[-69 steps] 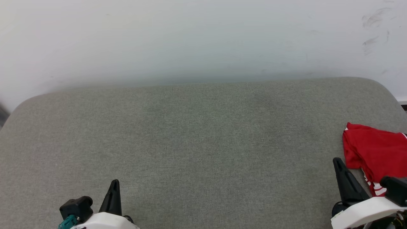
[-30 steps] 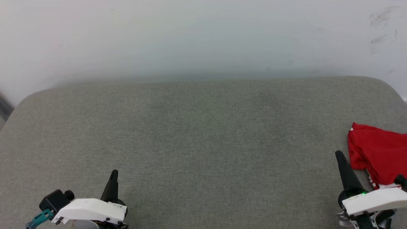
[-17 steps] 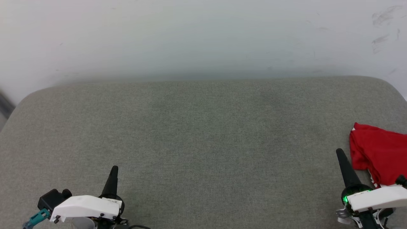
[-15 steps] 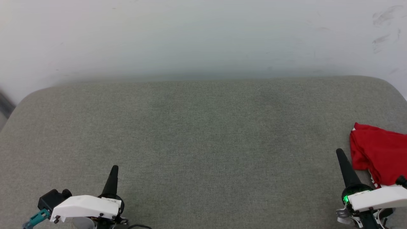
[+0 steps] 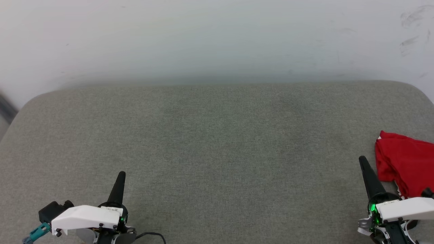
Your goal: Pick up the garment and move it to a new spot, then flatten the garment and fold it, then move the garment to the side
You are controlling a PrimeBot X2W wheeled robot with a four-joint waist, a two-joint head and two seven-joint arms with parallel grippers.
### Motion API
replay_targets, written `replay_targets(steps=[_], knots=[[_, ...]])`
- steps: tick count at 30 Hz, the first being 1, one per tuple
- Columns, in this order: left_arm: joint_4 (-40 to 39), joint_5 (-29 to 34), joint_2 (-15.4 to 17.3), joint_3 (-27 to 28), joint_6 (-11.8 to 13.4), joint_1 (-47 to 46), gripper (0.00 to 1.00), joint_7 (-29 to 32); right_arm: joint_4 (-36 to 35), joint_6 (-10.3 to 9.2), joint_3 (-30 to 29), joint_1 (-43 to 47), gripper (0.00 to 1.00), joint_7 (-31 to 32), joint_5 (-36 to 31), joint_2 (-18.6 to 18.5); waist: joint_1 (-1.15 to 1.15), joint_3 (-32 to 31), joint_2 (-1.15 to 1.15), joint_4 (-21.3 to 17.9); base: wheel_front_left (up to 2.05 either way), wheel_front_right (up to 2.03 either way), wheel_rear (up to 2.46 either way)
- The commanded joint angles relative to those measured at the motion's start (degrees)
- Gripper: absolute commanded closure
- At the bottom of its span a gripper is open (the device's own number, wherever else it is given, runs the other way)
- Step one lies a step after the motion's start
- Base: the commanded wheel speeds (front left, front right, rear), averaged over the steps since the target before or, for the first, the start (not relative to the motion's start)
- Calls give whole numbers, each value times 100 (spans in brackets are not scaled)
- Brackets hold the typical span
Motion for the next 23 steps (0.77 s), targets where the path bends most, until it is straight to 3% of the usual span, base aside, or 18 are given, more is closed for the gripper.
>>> replay_targets(steps=[1, 23], knots=[[-17, -104, -26, 63, -54, -105, 100, 27, -8, -1, -23, -116, 100, 18, 133, 19, 0, 2, 0, 4, 0, 0, 0], [46, -954, -191, 339, -281, -210, 100, 310, 188, -1, -107, -232, 100, 132, 1140, 96, 0, 45, 0, 61, 0, 0, 0]])
